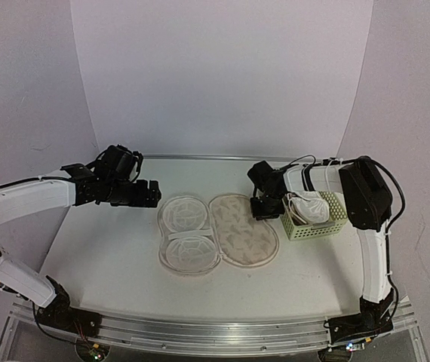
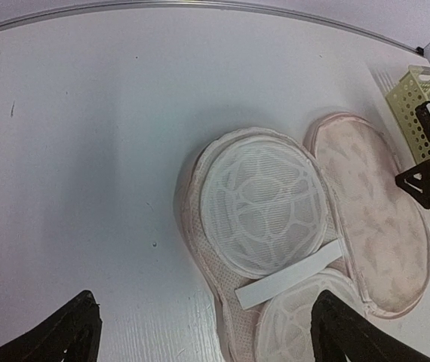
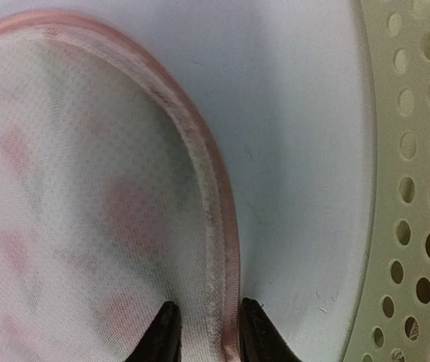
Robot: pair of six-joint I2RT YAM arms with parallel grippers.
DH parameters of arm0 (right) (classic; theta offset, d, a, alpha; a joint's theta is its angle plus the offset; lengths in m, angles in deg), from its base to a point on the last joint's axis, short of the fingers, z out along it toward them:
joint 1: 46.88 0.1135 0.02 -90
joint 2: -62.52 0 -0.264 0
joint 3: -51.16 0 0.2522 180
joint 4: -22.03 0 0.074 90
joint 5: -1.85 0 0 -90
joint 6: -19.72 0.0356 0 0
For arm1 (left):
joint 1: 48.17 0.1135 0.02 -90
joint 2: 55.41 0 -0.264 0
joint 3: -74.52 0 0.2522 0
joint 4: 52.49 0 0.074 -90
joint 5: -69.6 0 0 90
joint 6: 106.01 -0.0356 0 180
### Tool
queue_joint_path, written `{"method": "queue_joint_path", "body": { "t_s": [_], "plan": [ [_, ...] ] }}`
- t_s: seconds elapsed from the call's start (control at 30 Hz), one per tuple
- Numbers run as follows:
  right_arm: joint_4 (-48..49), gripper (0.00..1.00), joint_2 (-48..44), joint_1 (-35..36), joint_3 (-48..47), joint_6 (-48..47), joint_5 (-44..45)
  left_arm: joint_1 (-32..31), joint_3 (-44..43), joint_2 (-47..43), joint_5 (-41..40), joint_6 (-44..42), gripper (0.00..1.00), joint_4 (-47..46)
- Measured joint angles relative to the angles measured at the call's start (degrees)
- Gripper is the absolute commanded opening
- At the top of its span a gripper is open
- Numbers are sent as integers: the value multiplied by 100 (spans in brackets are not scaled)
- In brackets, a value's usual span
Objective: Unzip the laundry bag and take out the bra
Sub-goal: Close the laundry bag at the center of the board.
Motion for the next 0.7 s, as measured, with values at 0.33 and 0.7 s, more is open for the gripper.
{"method": "queue_joint_path", "body": {
  "t_s": [0.33, 0.7],
  "plan": [
    [127, 0, -20, 0, 68, -2, -74, 0, 0, 0, 0, 2, 97, 0],
    [-81, 0, -269, 2, 74, 7, -310, 0, 24, 101, 90, 50, 97, -7]
  ]
}}
